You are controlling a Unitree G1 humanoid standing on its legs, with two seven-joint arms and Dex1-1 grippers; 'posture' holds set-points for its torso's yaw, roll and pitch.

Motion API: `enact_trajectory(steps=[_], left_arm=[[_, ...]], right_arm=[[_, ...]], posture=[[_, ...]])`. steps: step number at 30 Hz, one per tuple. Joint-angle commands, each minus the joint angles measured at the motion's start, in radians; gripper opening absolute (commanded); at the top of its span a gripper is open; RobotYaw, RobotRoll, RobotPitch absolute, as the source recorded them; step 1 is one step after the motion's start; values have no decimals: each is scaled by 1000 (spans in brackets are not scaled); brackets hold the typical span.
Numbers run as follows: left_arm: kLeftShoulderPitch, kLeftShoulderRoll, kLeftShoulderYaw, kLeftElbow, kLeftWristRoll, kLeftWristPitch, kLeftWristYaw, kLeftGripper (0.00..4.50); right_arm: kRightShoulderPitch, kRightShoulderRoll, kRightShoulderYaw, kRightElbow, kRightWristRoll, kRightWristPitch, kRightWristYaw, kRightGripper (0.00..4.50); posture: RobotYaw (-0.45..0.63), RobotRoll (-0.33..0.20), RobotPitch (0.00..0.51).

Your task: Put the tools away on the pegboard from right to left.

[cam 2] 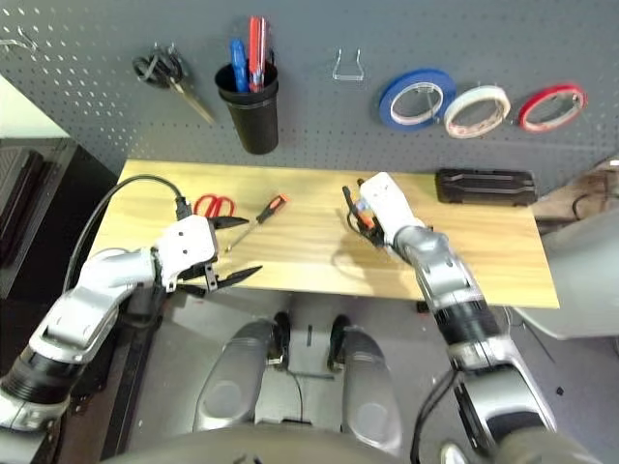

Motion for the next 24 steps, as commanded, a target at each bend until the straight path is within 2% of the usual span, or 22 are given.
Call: enact_trajectory(steps=[1, 5, 10, 16, 24], left_arm=[[23, -19, 52, -74, -78, 21, 22, 4500], [26, -35, 92, -124, -129, 60, 57, 4500], [-2, -75, 157, -195, -237, 142, 124, 4500], [-42, -65, 192, -254, -297, 209, 168, 4500], [-93, -50, 217, -297, -353, 277, 208, 4500]], right_arm=[[44, -11, -35, -53, 2, -173, -5, 2559], [58, 12, -84, -74, 24, -286, -42, 2559], [36, 28, -127, -84, 35, -401, -59, 2559], [-30, 16, -169, -93, 54, -462, -54, 2559], [-169, -25, -208, -145, 110, -396, -19, 2559]], posture=[[294, 0, 226], [299, 0, 225], [301, 0, 220], [305, 0, 221], [289, 0, 223]])
